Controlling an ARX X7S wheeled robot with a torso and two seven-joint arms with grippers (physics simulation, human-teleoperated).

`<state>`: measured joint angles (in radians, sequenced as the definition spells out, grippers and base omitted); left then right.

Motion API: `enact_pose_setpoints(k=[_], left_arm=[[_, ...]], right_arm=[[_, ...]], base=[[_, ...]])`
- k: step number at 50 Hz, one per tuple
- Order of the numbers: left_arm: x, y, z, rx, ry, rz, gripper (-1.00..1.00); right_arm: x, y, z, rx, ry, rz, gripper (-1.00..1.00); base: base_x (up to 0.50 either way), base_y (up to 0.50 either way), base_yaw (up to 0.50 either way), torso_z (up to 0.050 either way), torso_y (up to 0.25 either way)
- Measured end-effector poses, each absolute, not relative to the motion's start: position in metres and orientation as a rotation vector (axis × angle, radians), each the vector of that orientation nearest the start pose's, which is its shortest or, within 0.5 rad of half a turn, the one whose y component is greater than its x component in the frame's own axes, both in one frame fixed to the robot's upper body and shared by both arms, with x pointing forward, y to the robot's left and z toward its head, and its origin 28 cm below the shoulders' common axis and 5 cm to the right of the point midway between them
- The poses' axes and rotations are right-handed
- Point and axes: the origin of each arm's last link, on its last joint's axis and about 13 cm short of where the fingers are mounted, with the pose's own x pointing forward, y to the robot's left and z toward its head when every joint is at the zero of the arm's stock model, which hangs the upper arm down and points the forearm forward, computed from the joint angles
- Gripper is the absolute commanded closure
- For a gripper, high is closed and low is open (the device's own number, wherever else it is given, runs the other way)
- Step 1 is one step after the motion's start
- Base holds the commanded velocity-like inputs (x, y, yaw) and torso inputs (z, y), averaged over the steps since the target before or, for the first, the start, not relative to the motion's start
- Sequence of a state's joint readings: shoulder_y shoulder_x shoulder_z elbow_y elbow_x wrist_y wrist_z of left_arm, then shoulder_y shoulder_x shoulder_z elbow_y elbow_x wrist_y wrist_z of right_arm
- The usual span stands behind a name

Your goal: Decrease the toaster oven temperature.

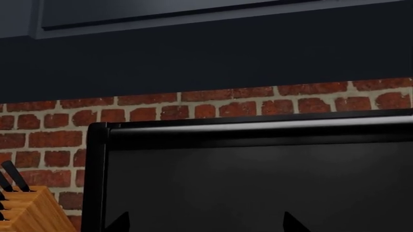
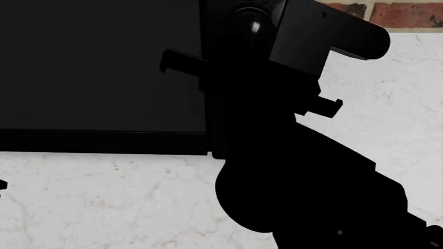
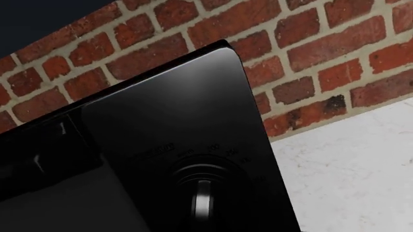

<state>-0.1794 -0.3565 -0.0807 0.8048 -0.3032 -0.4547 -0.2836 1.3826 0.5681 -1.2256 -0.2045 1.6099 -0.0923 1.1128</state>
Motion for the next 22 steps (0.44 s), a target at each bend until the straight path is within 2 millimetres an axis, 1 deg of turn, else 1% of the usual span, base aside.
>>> enact_pose_setpoints(k=[22], left_arm=[[0.1998,0.2501,0.191,0.059,-0.527,0.12,-1.0]], right_arm=[[0.2851,-0.0415,0.2809,0.108,-0.028,0.067,1.0]], base=[[0.01,0.0,0.01,0.0,0.0]])
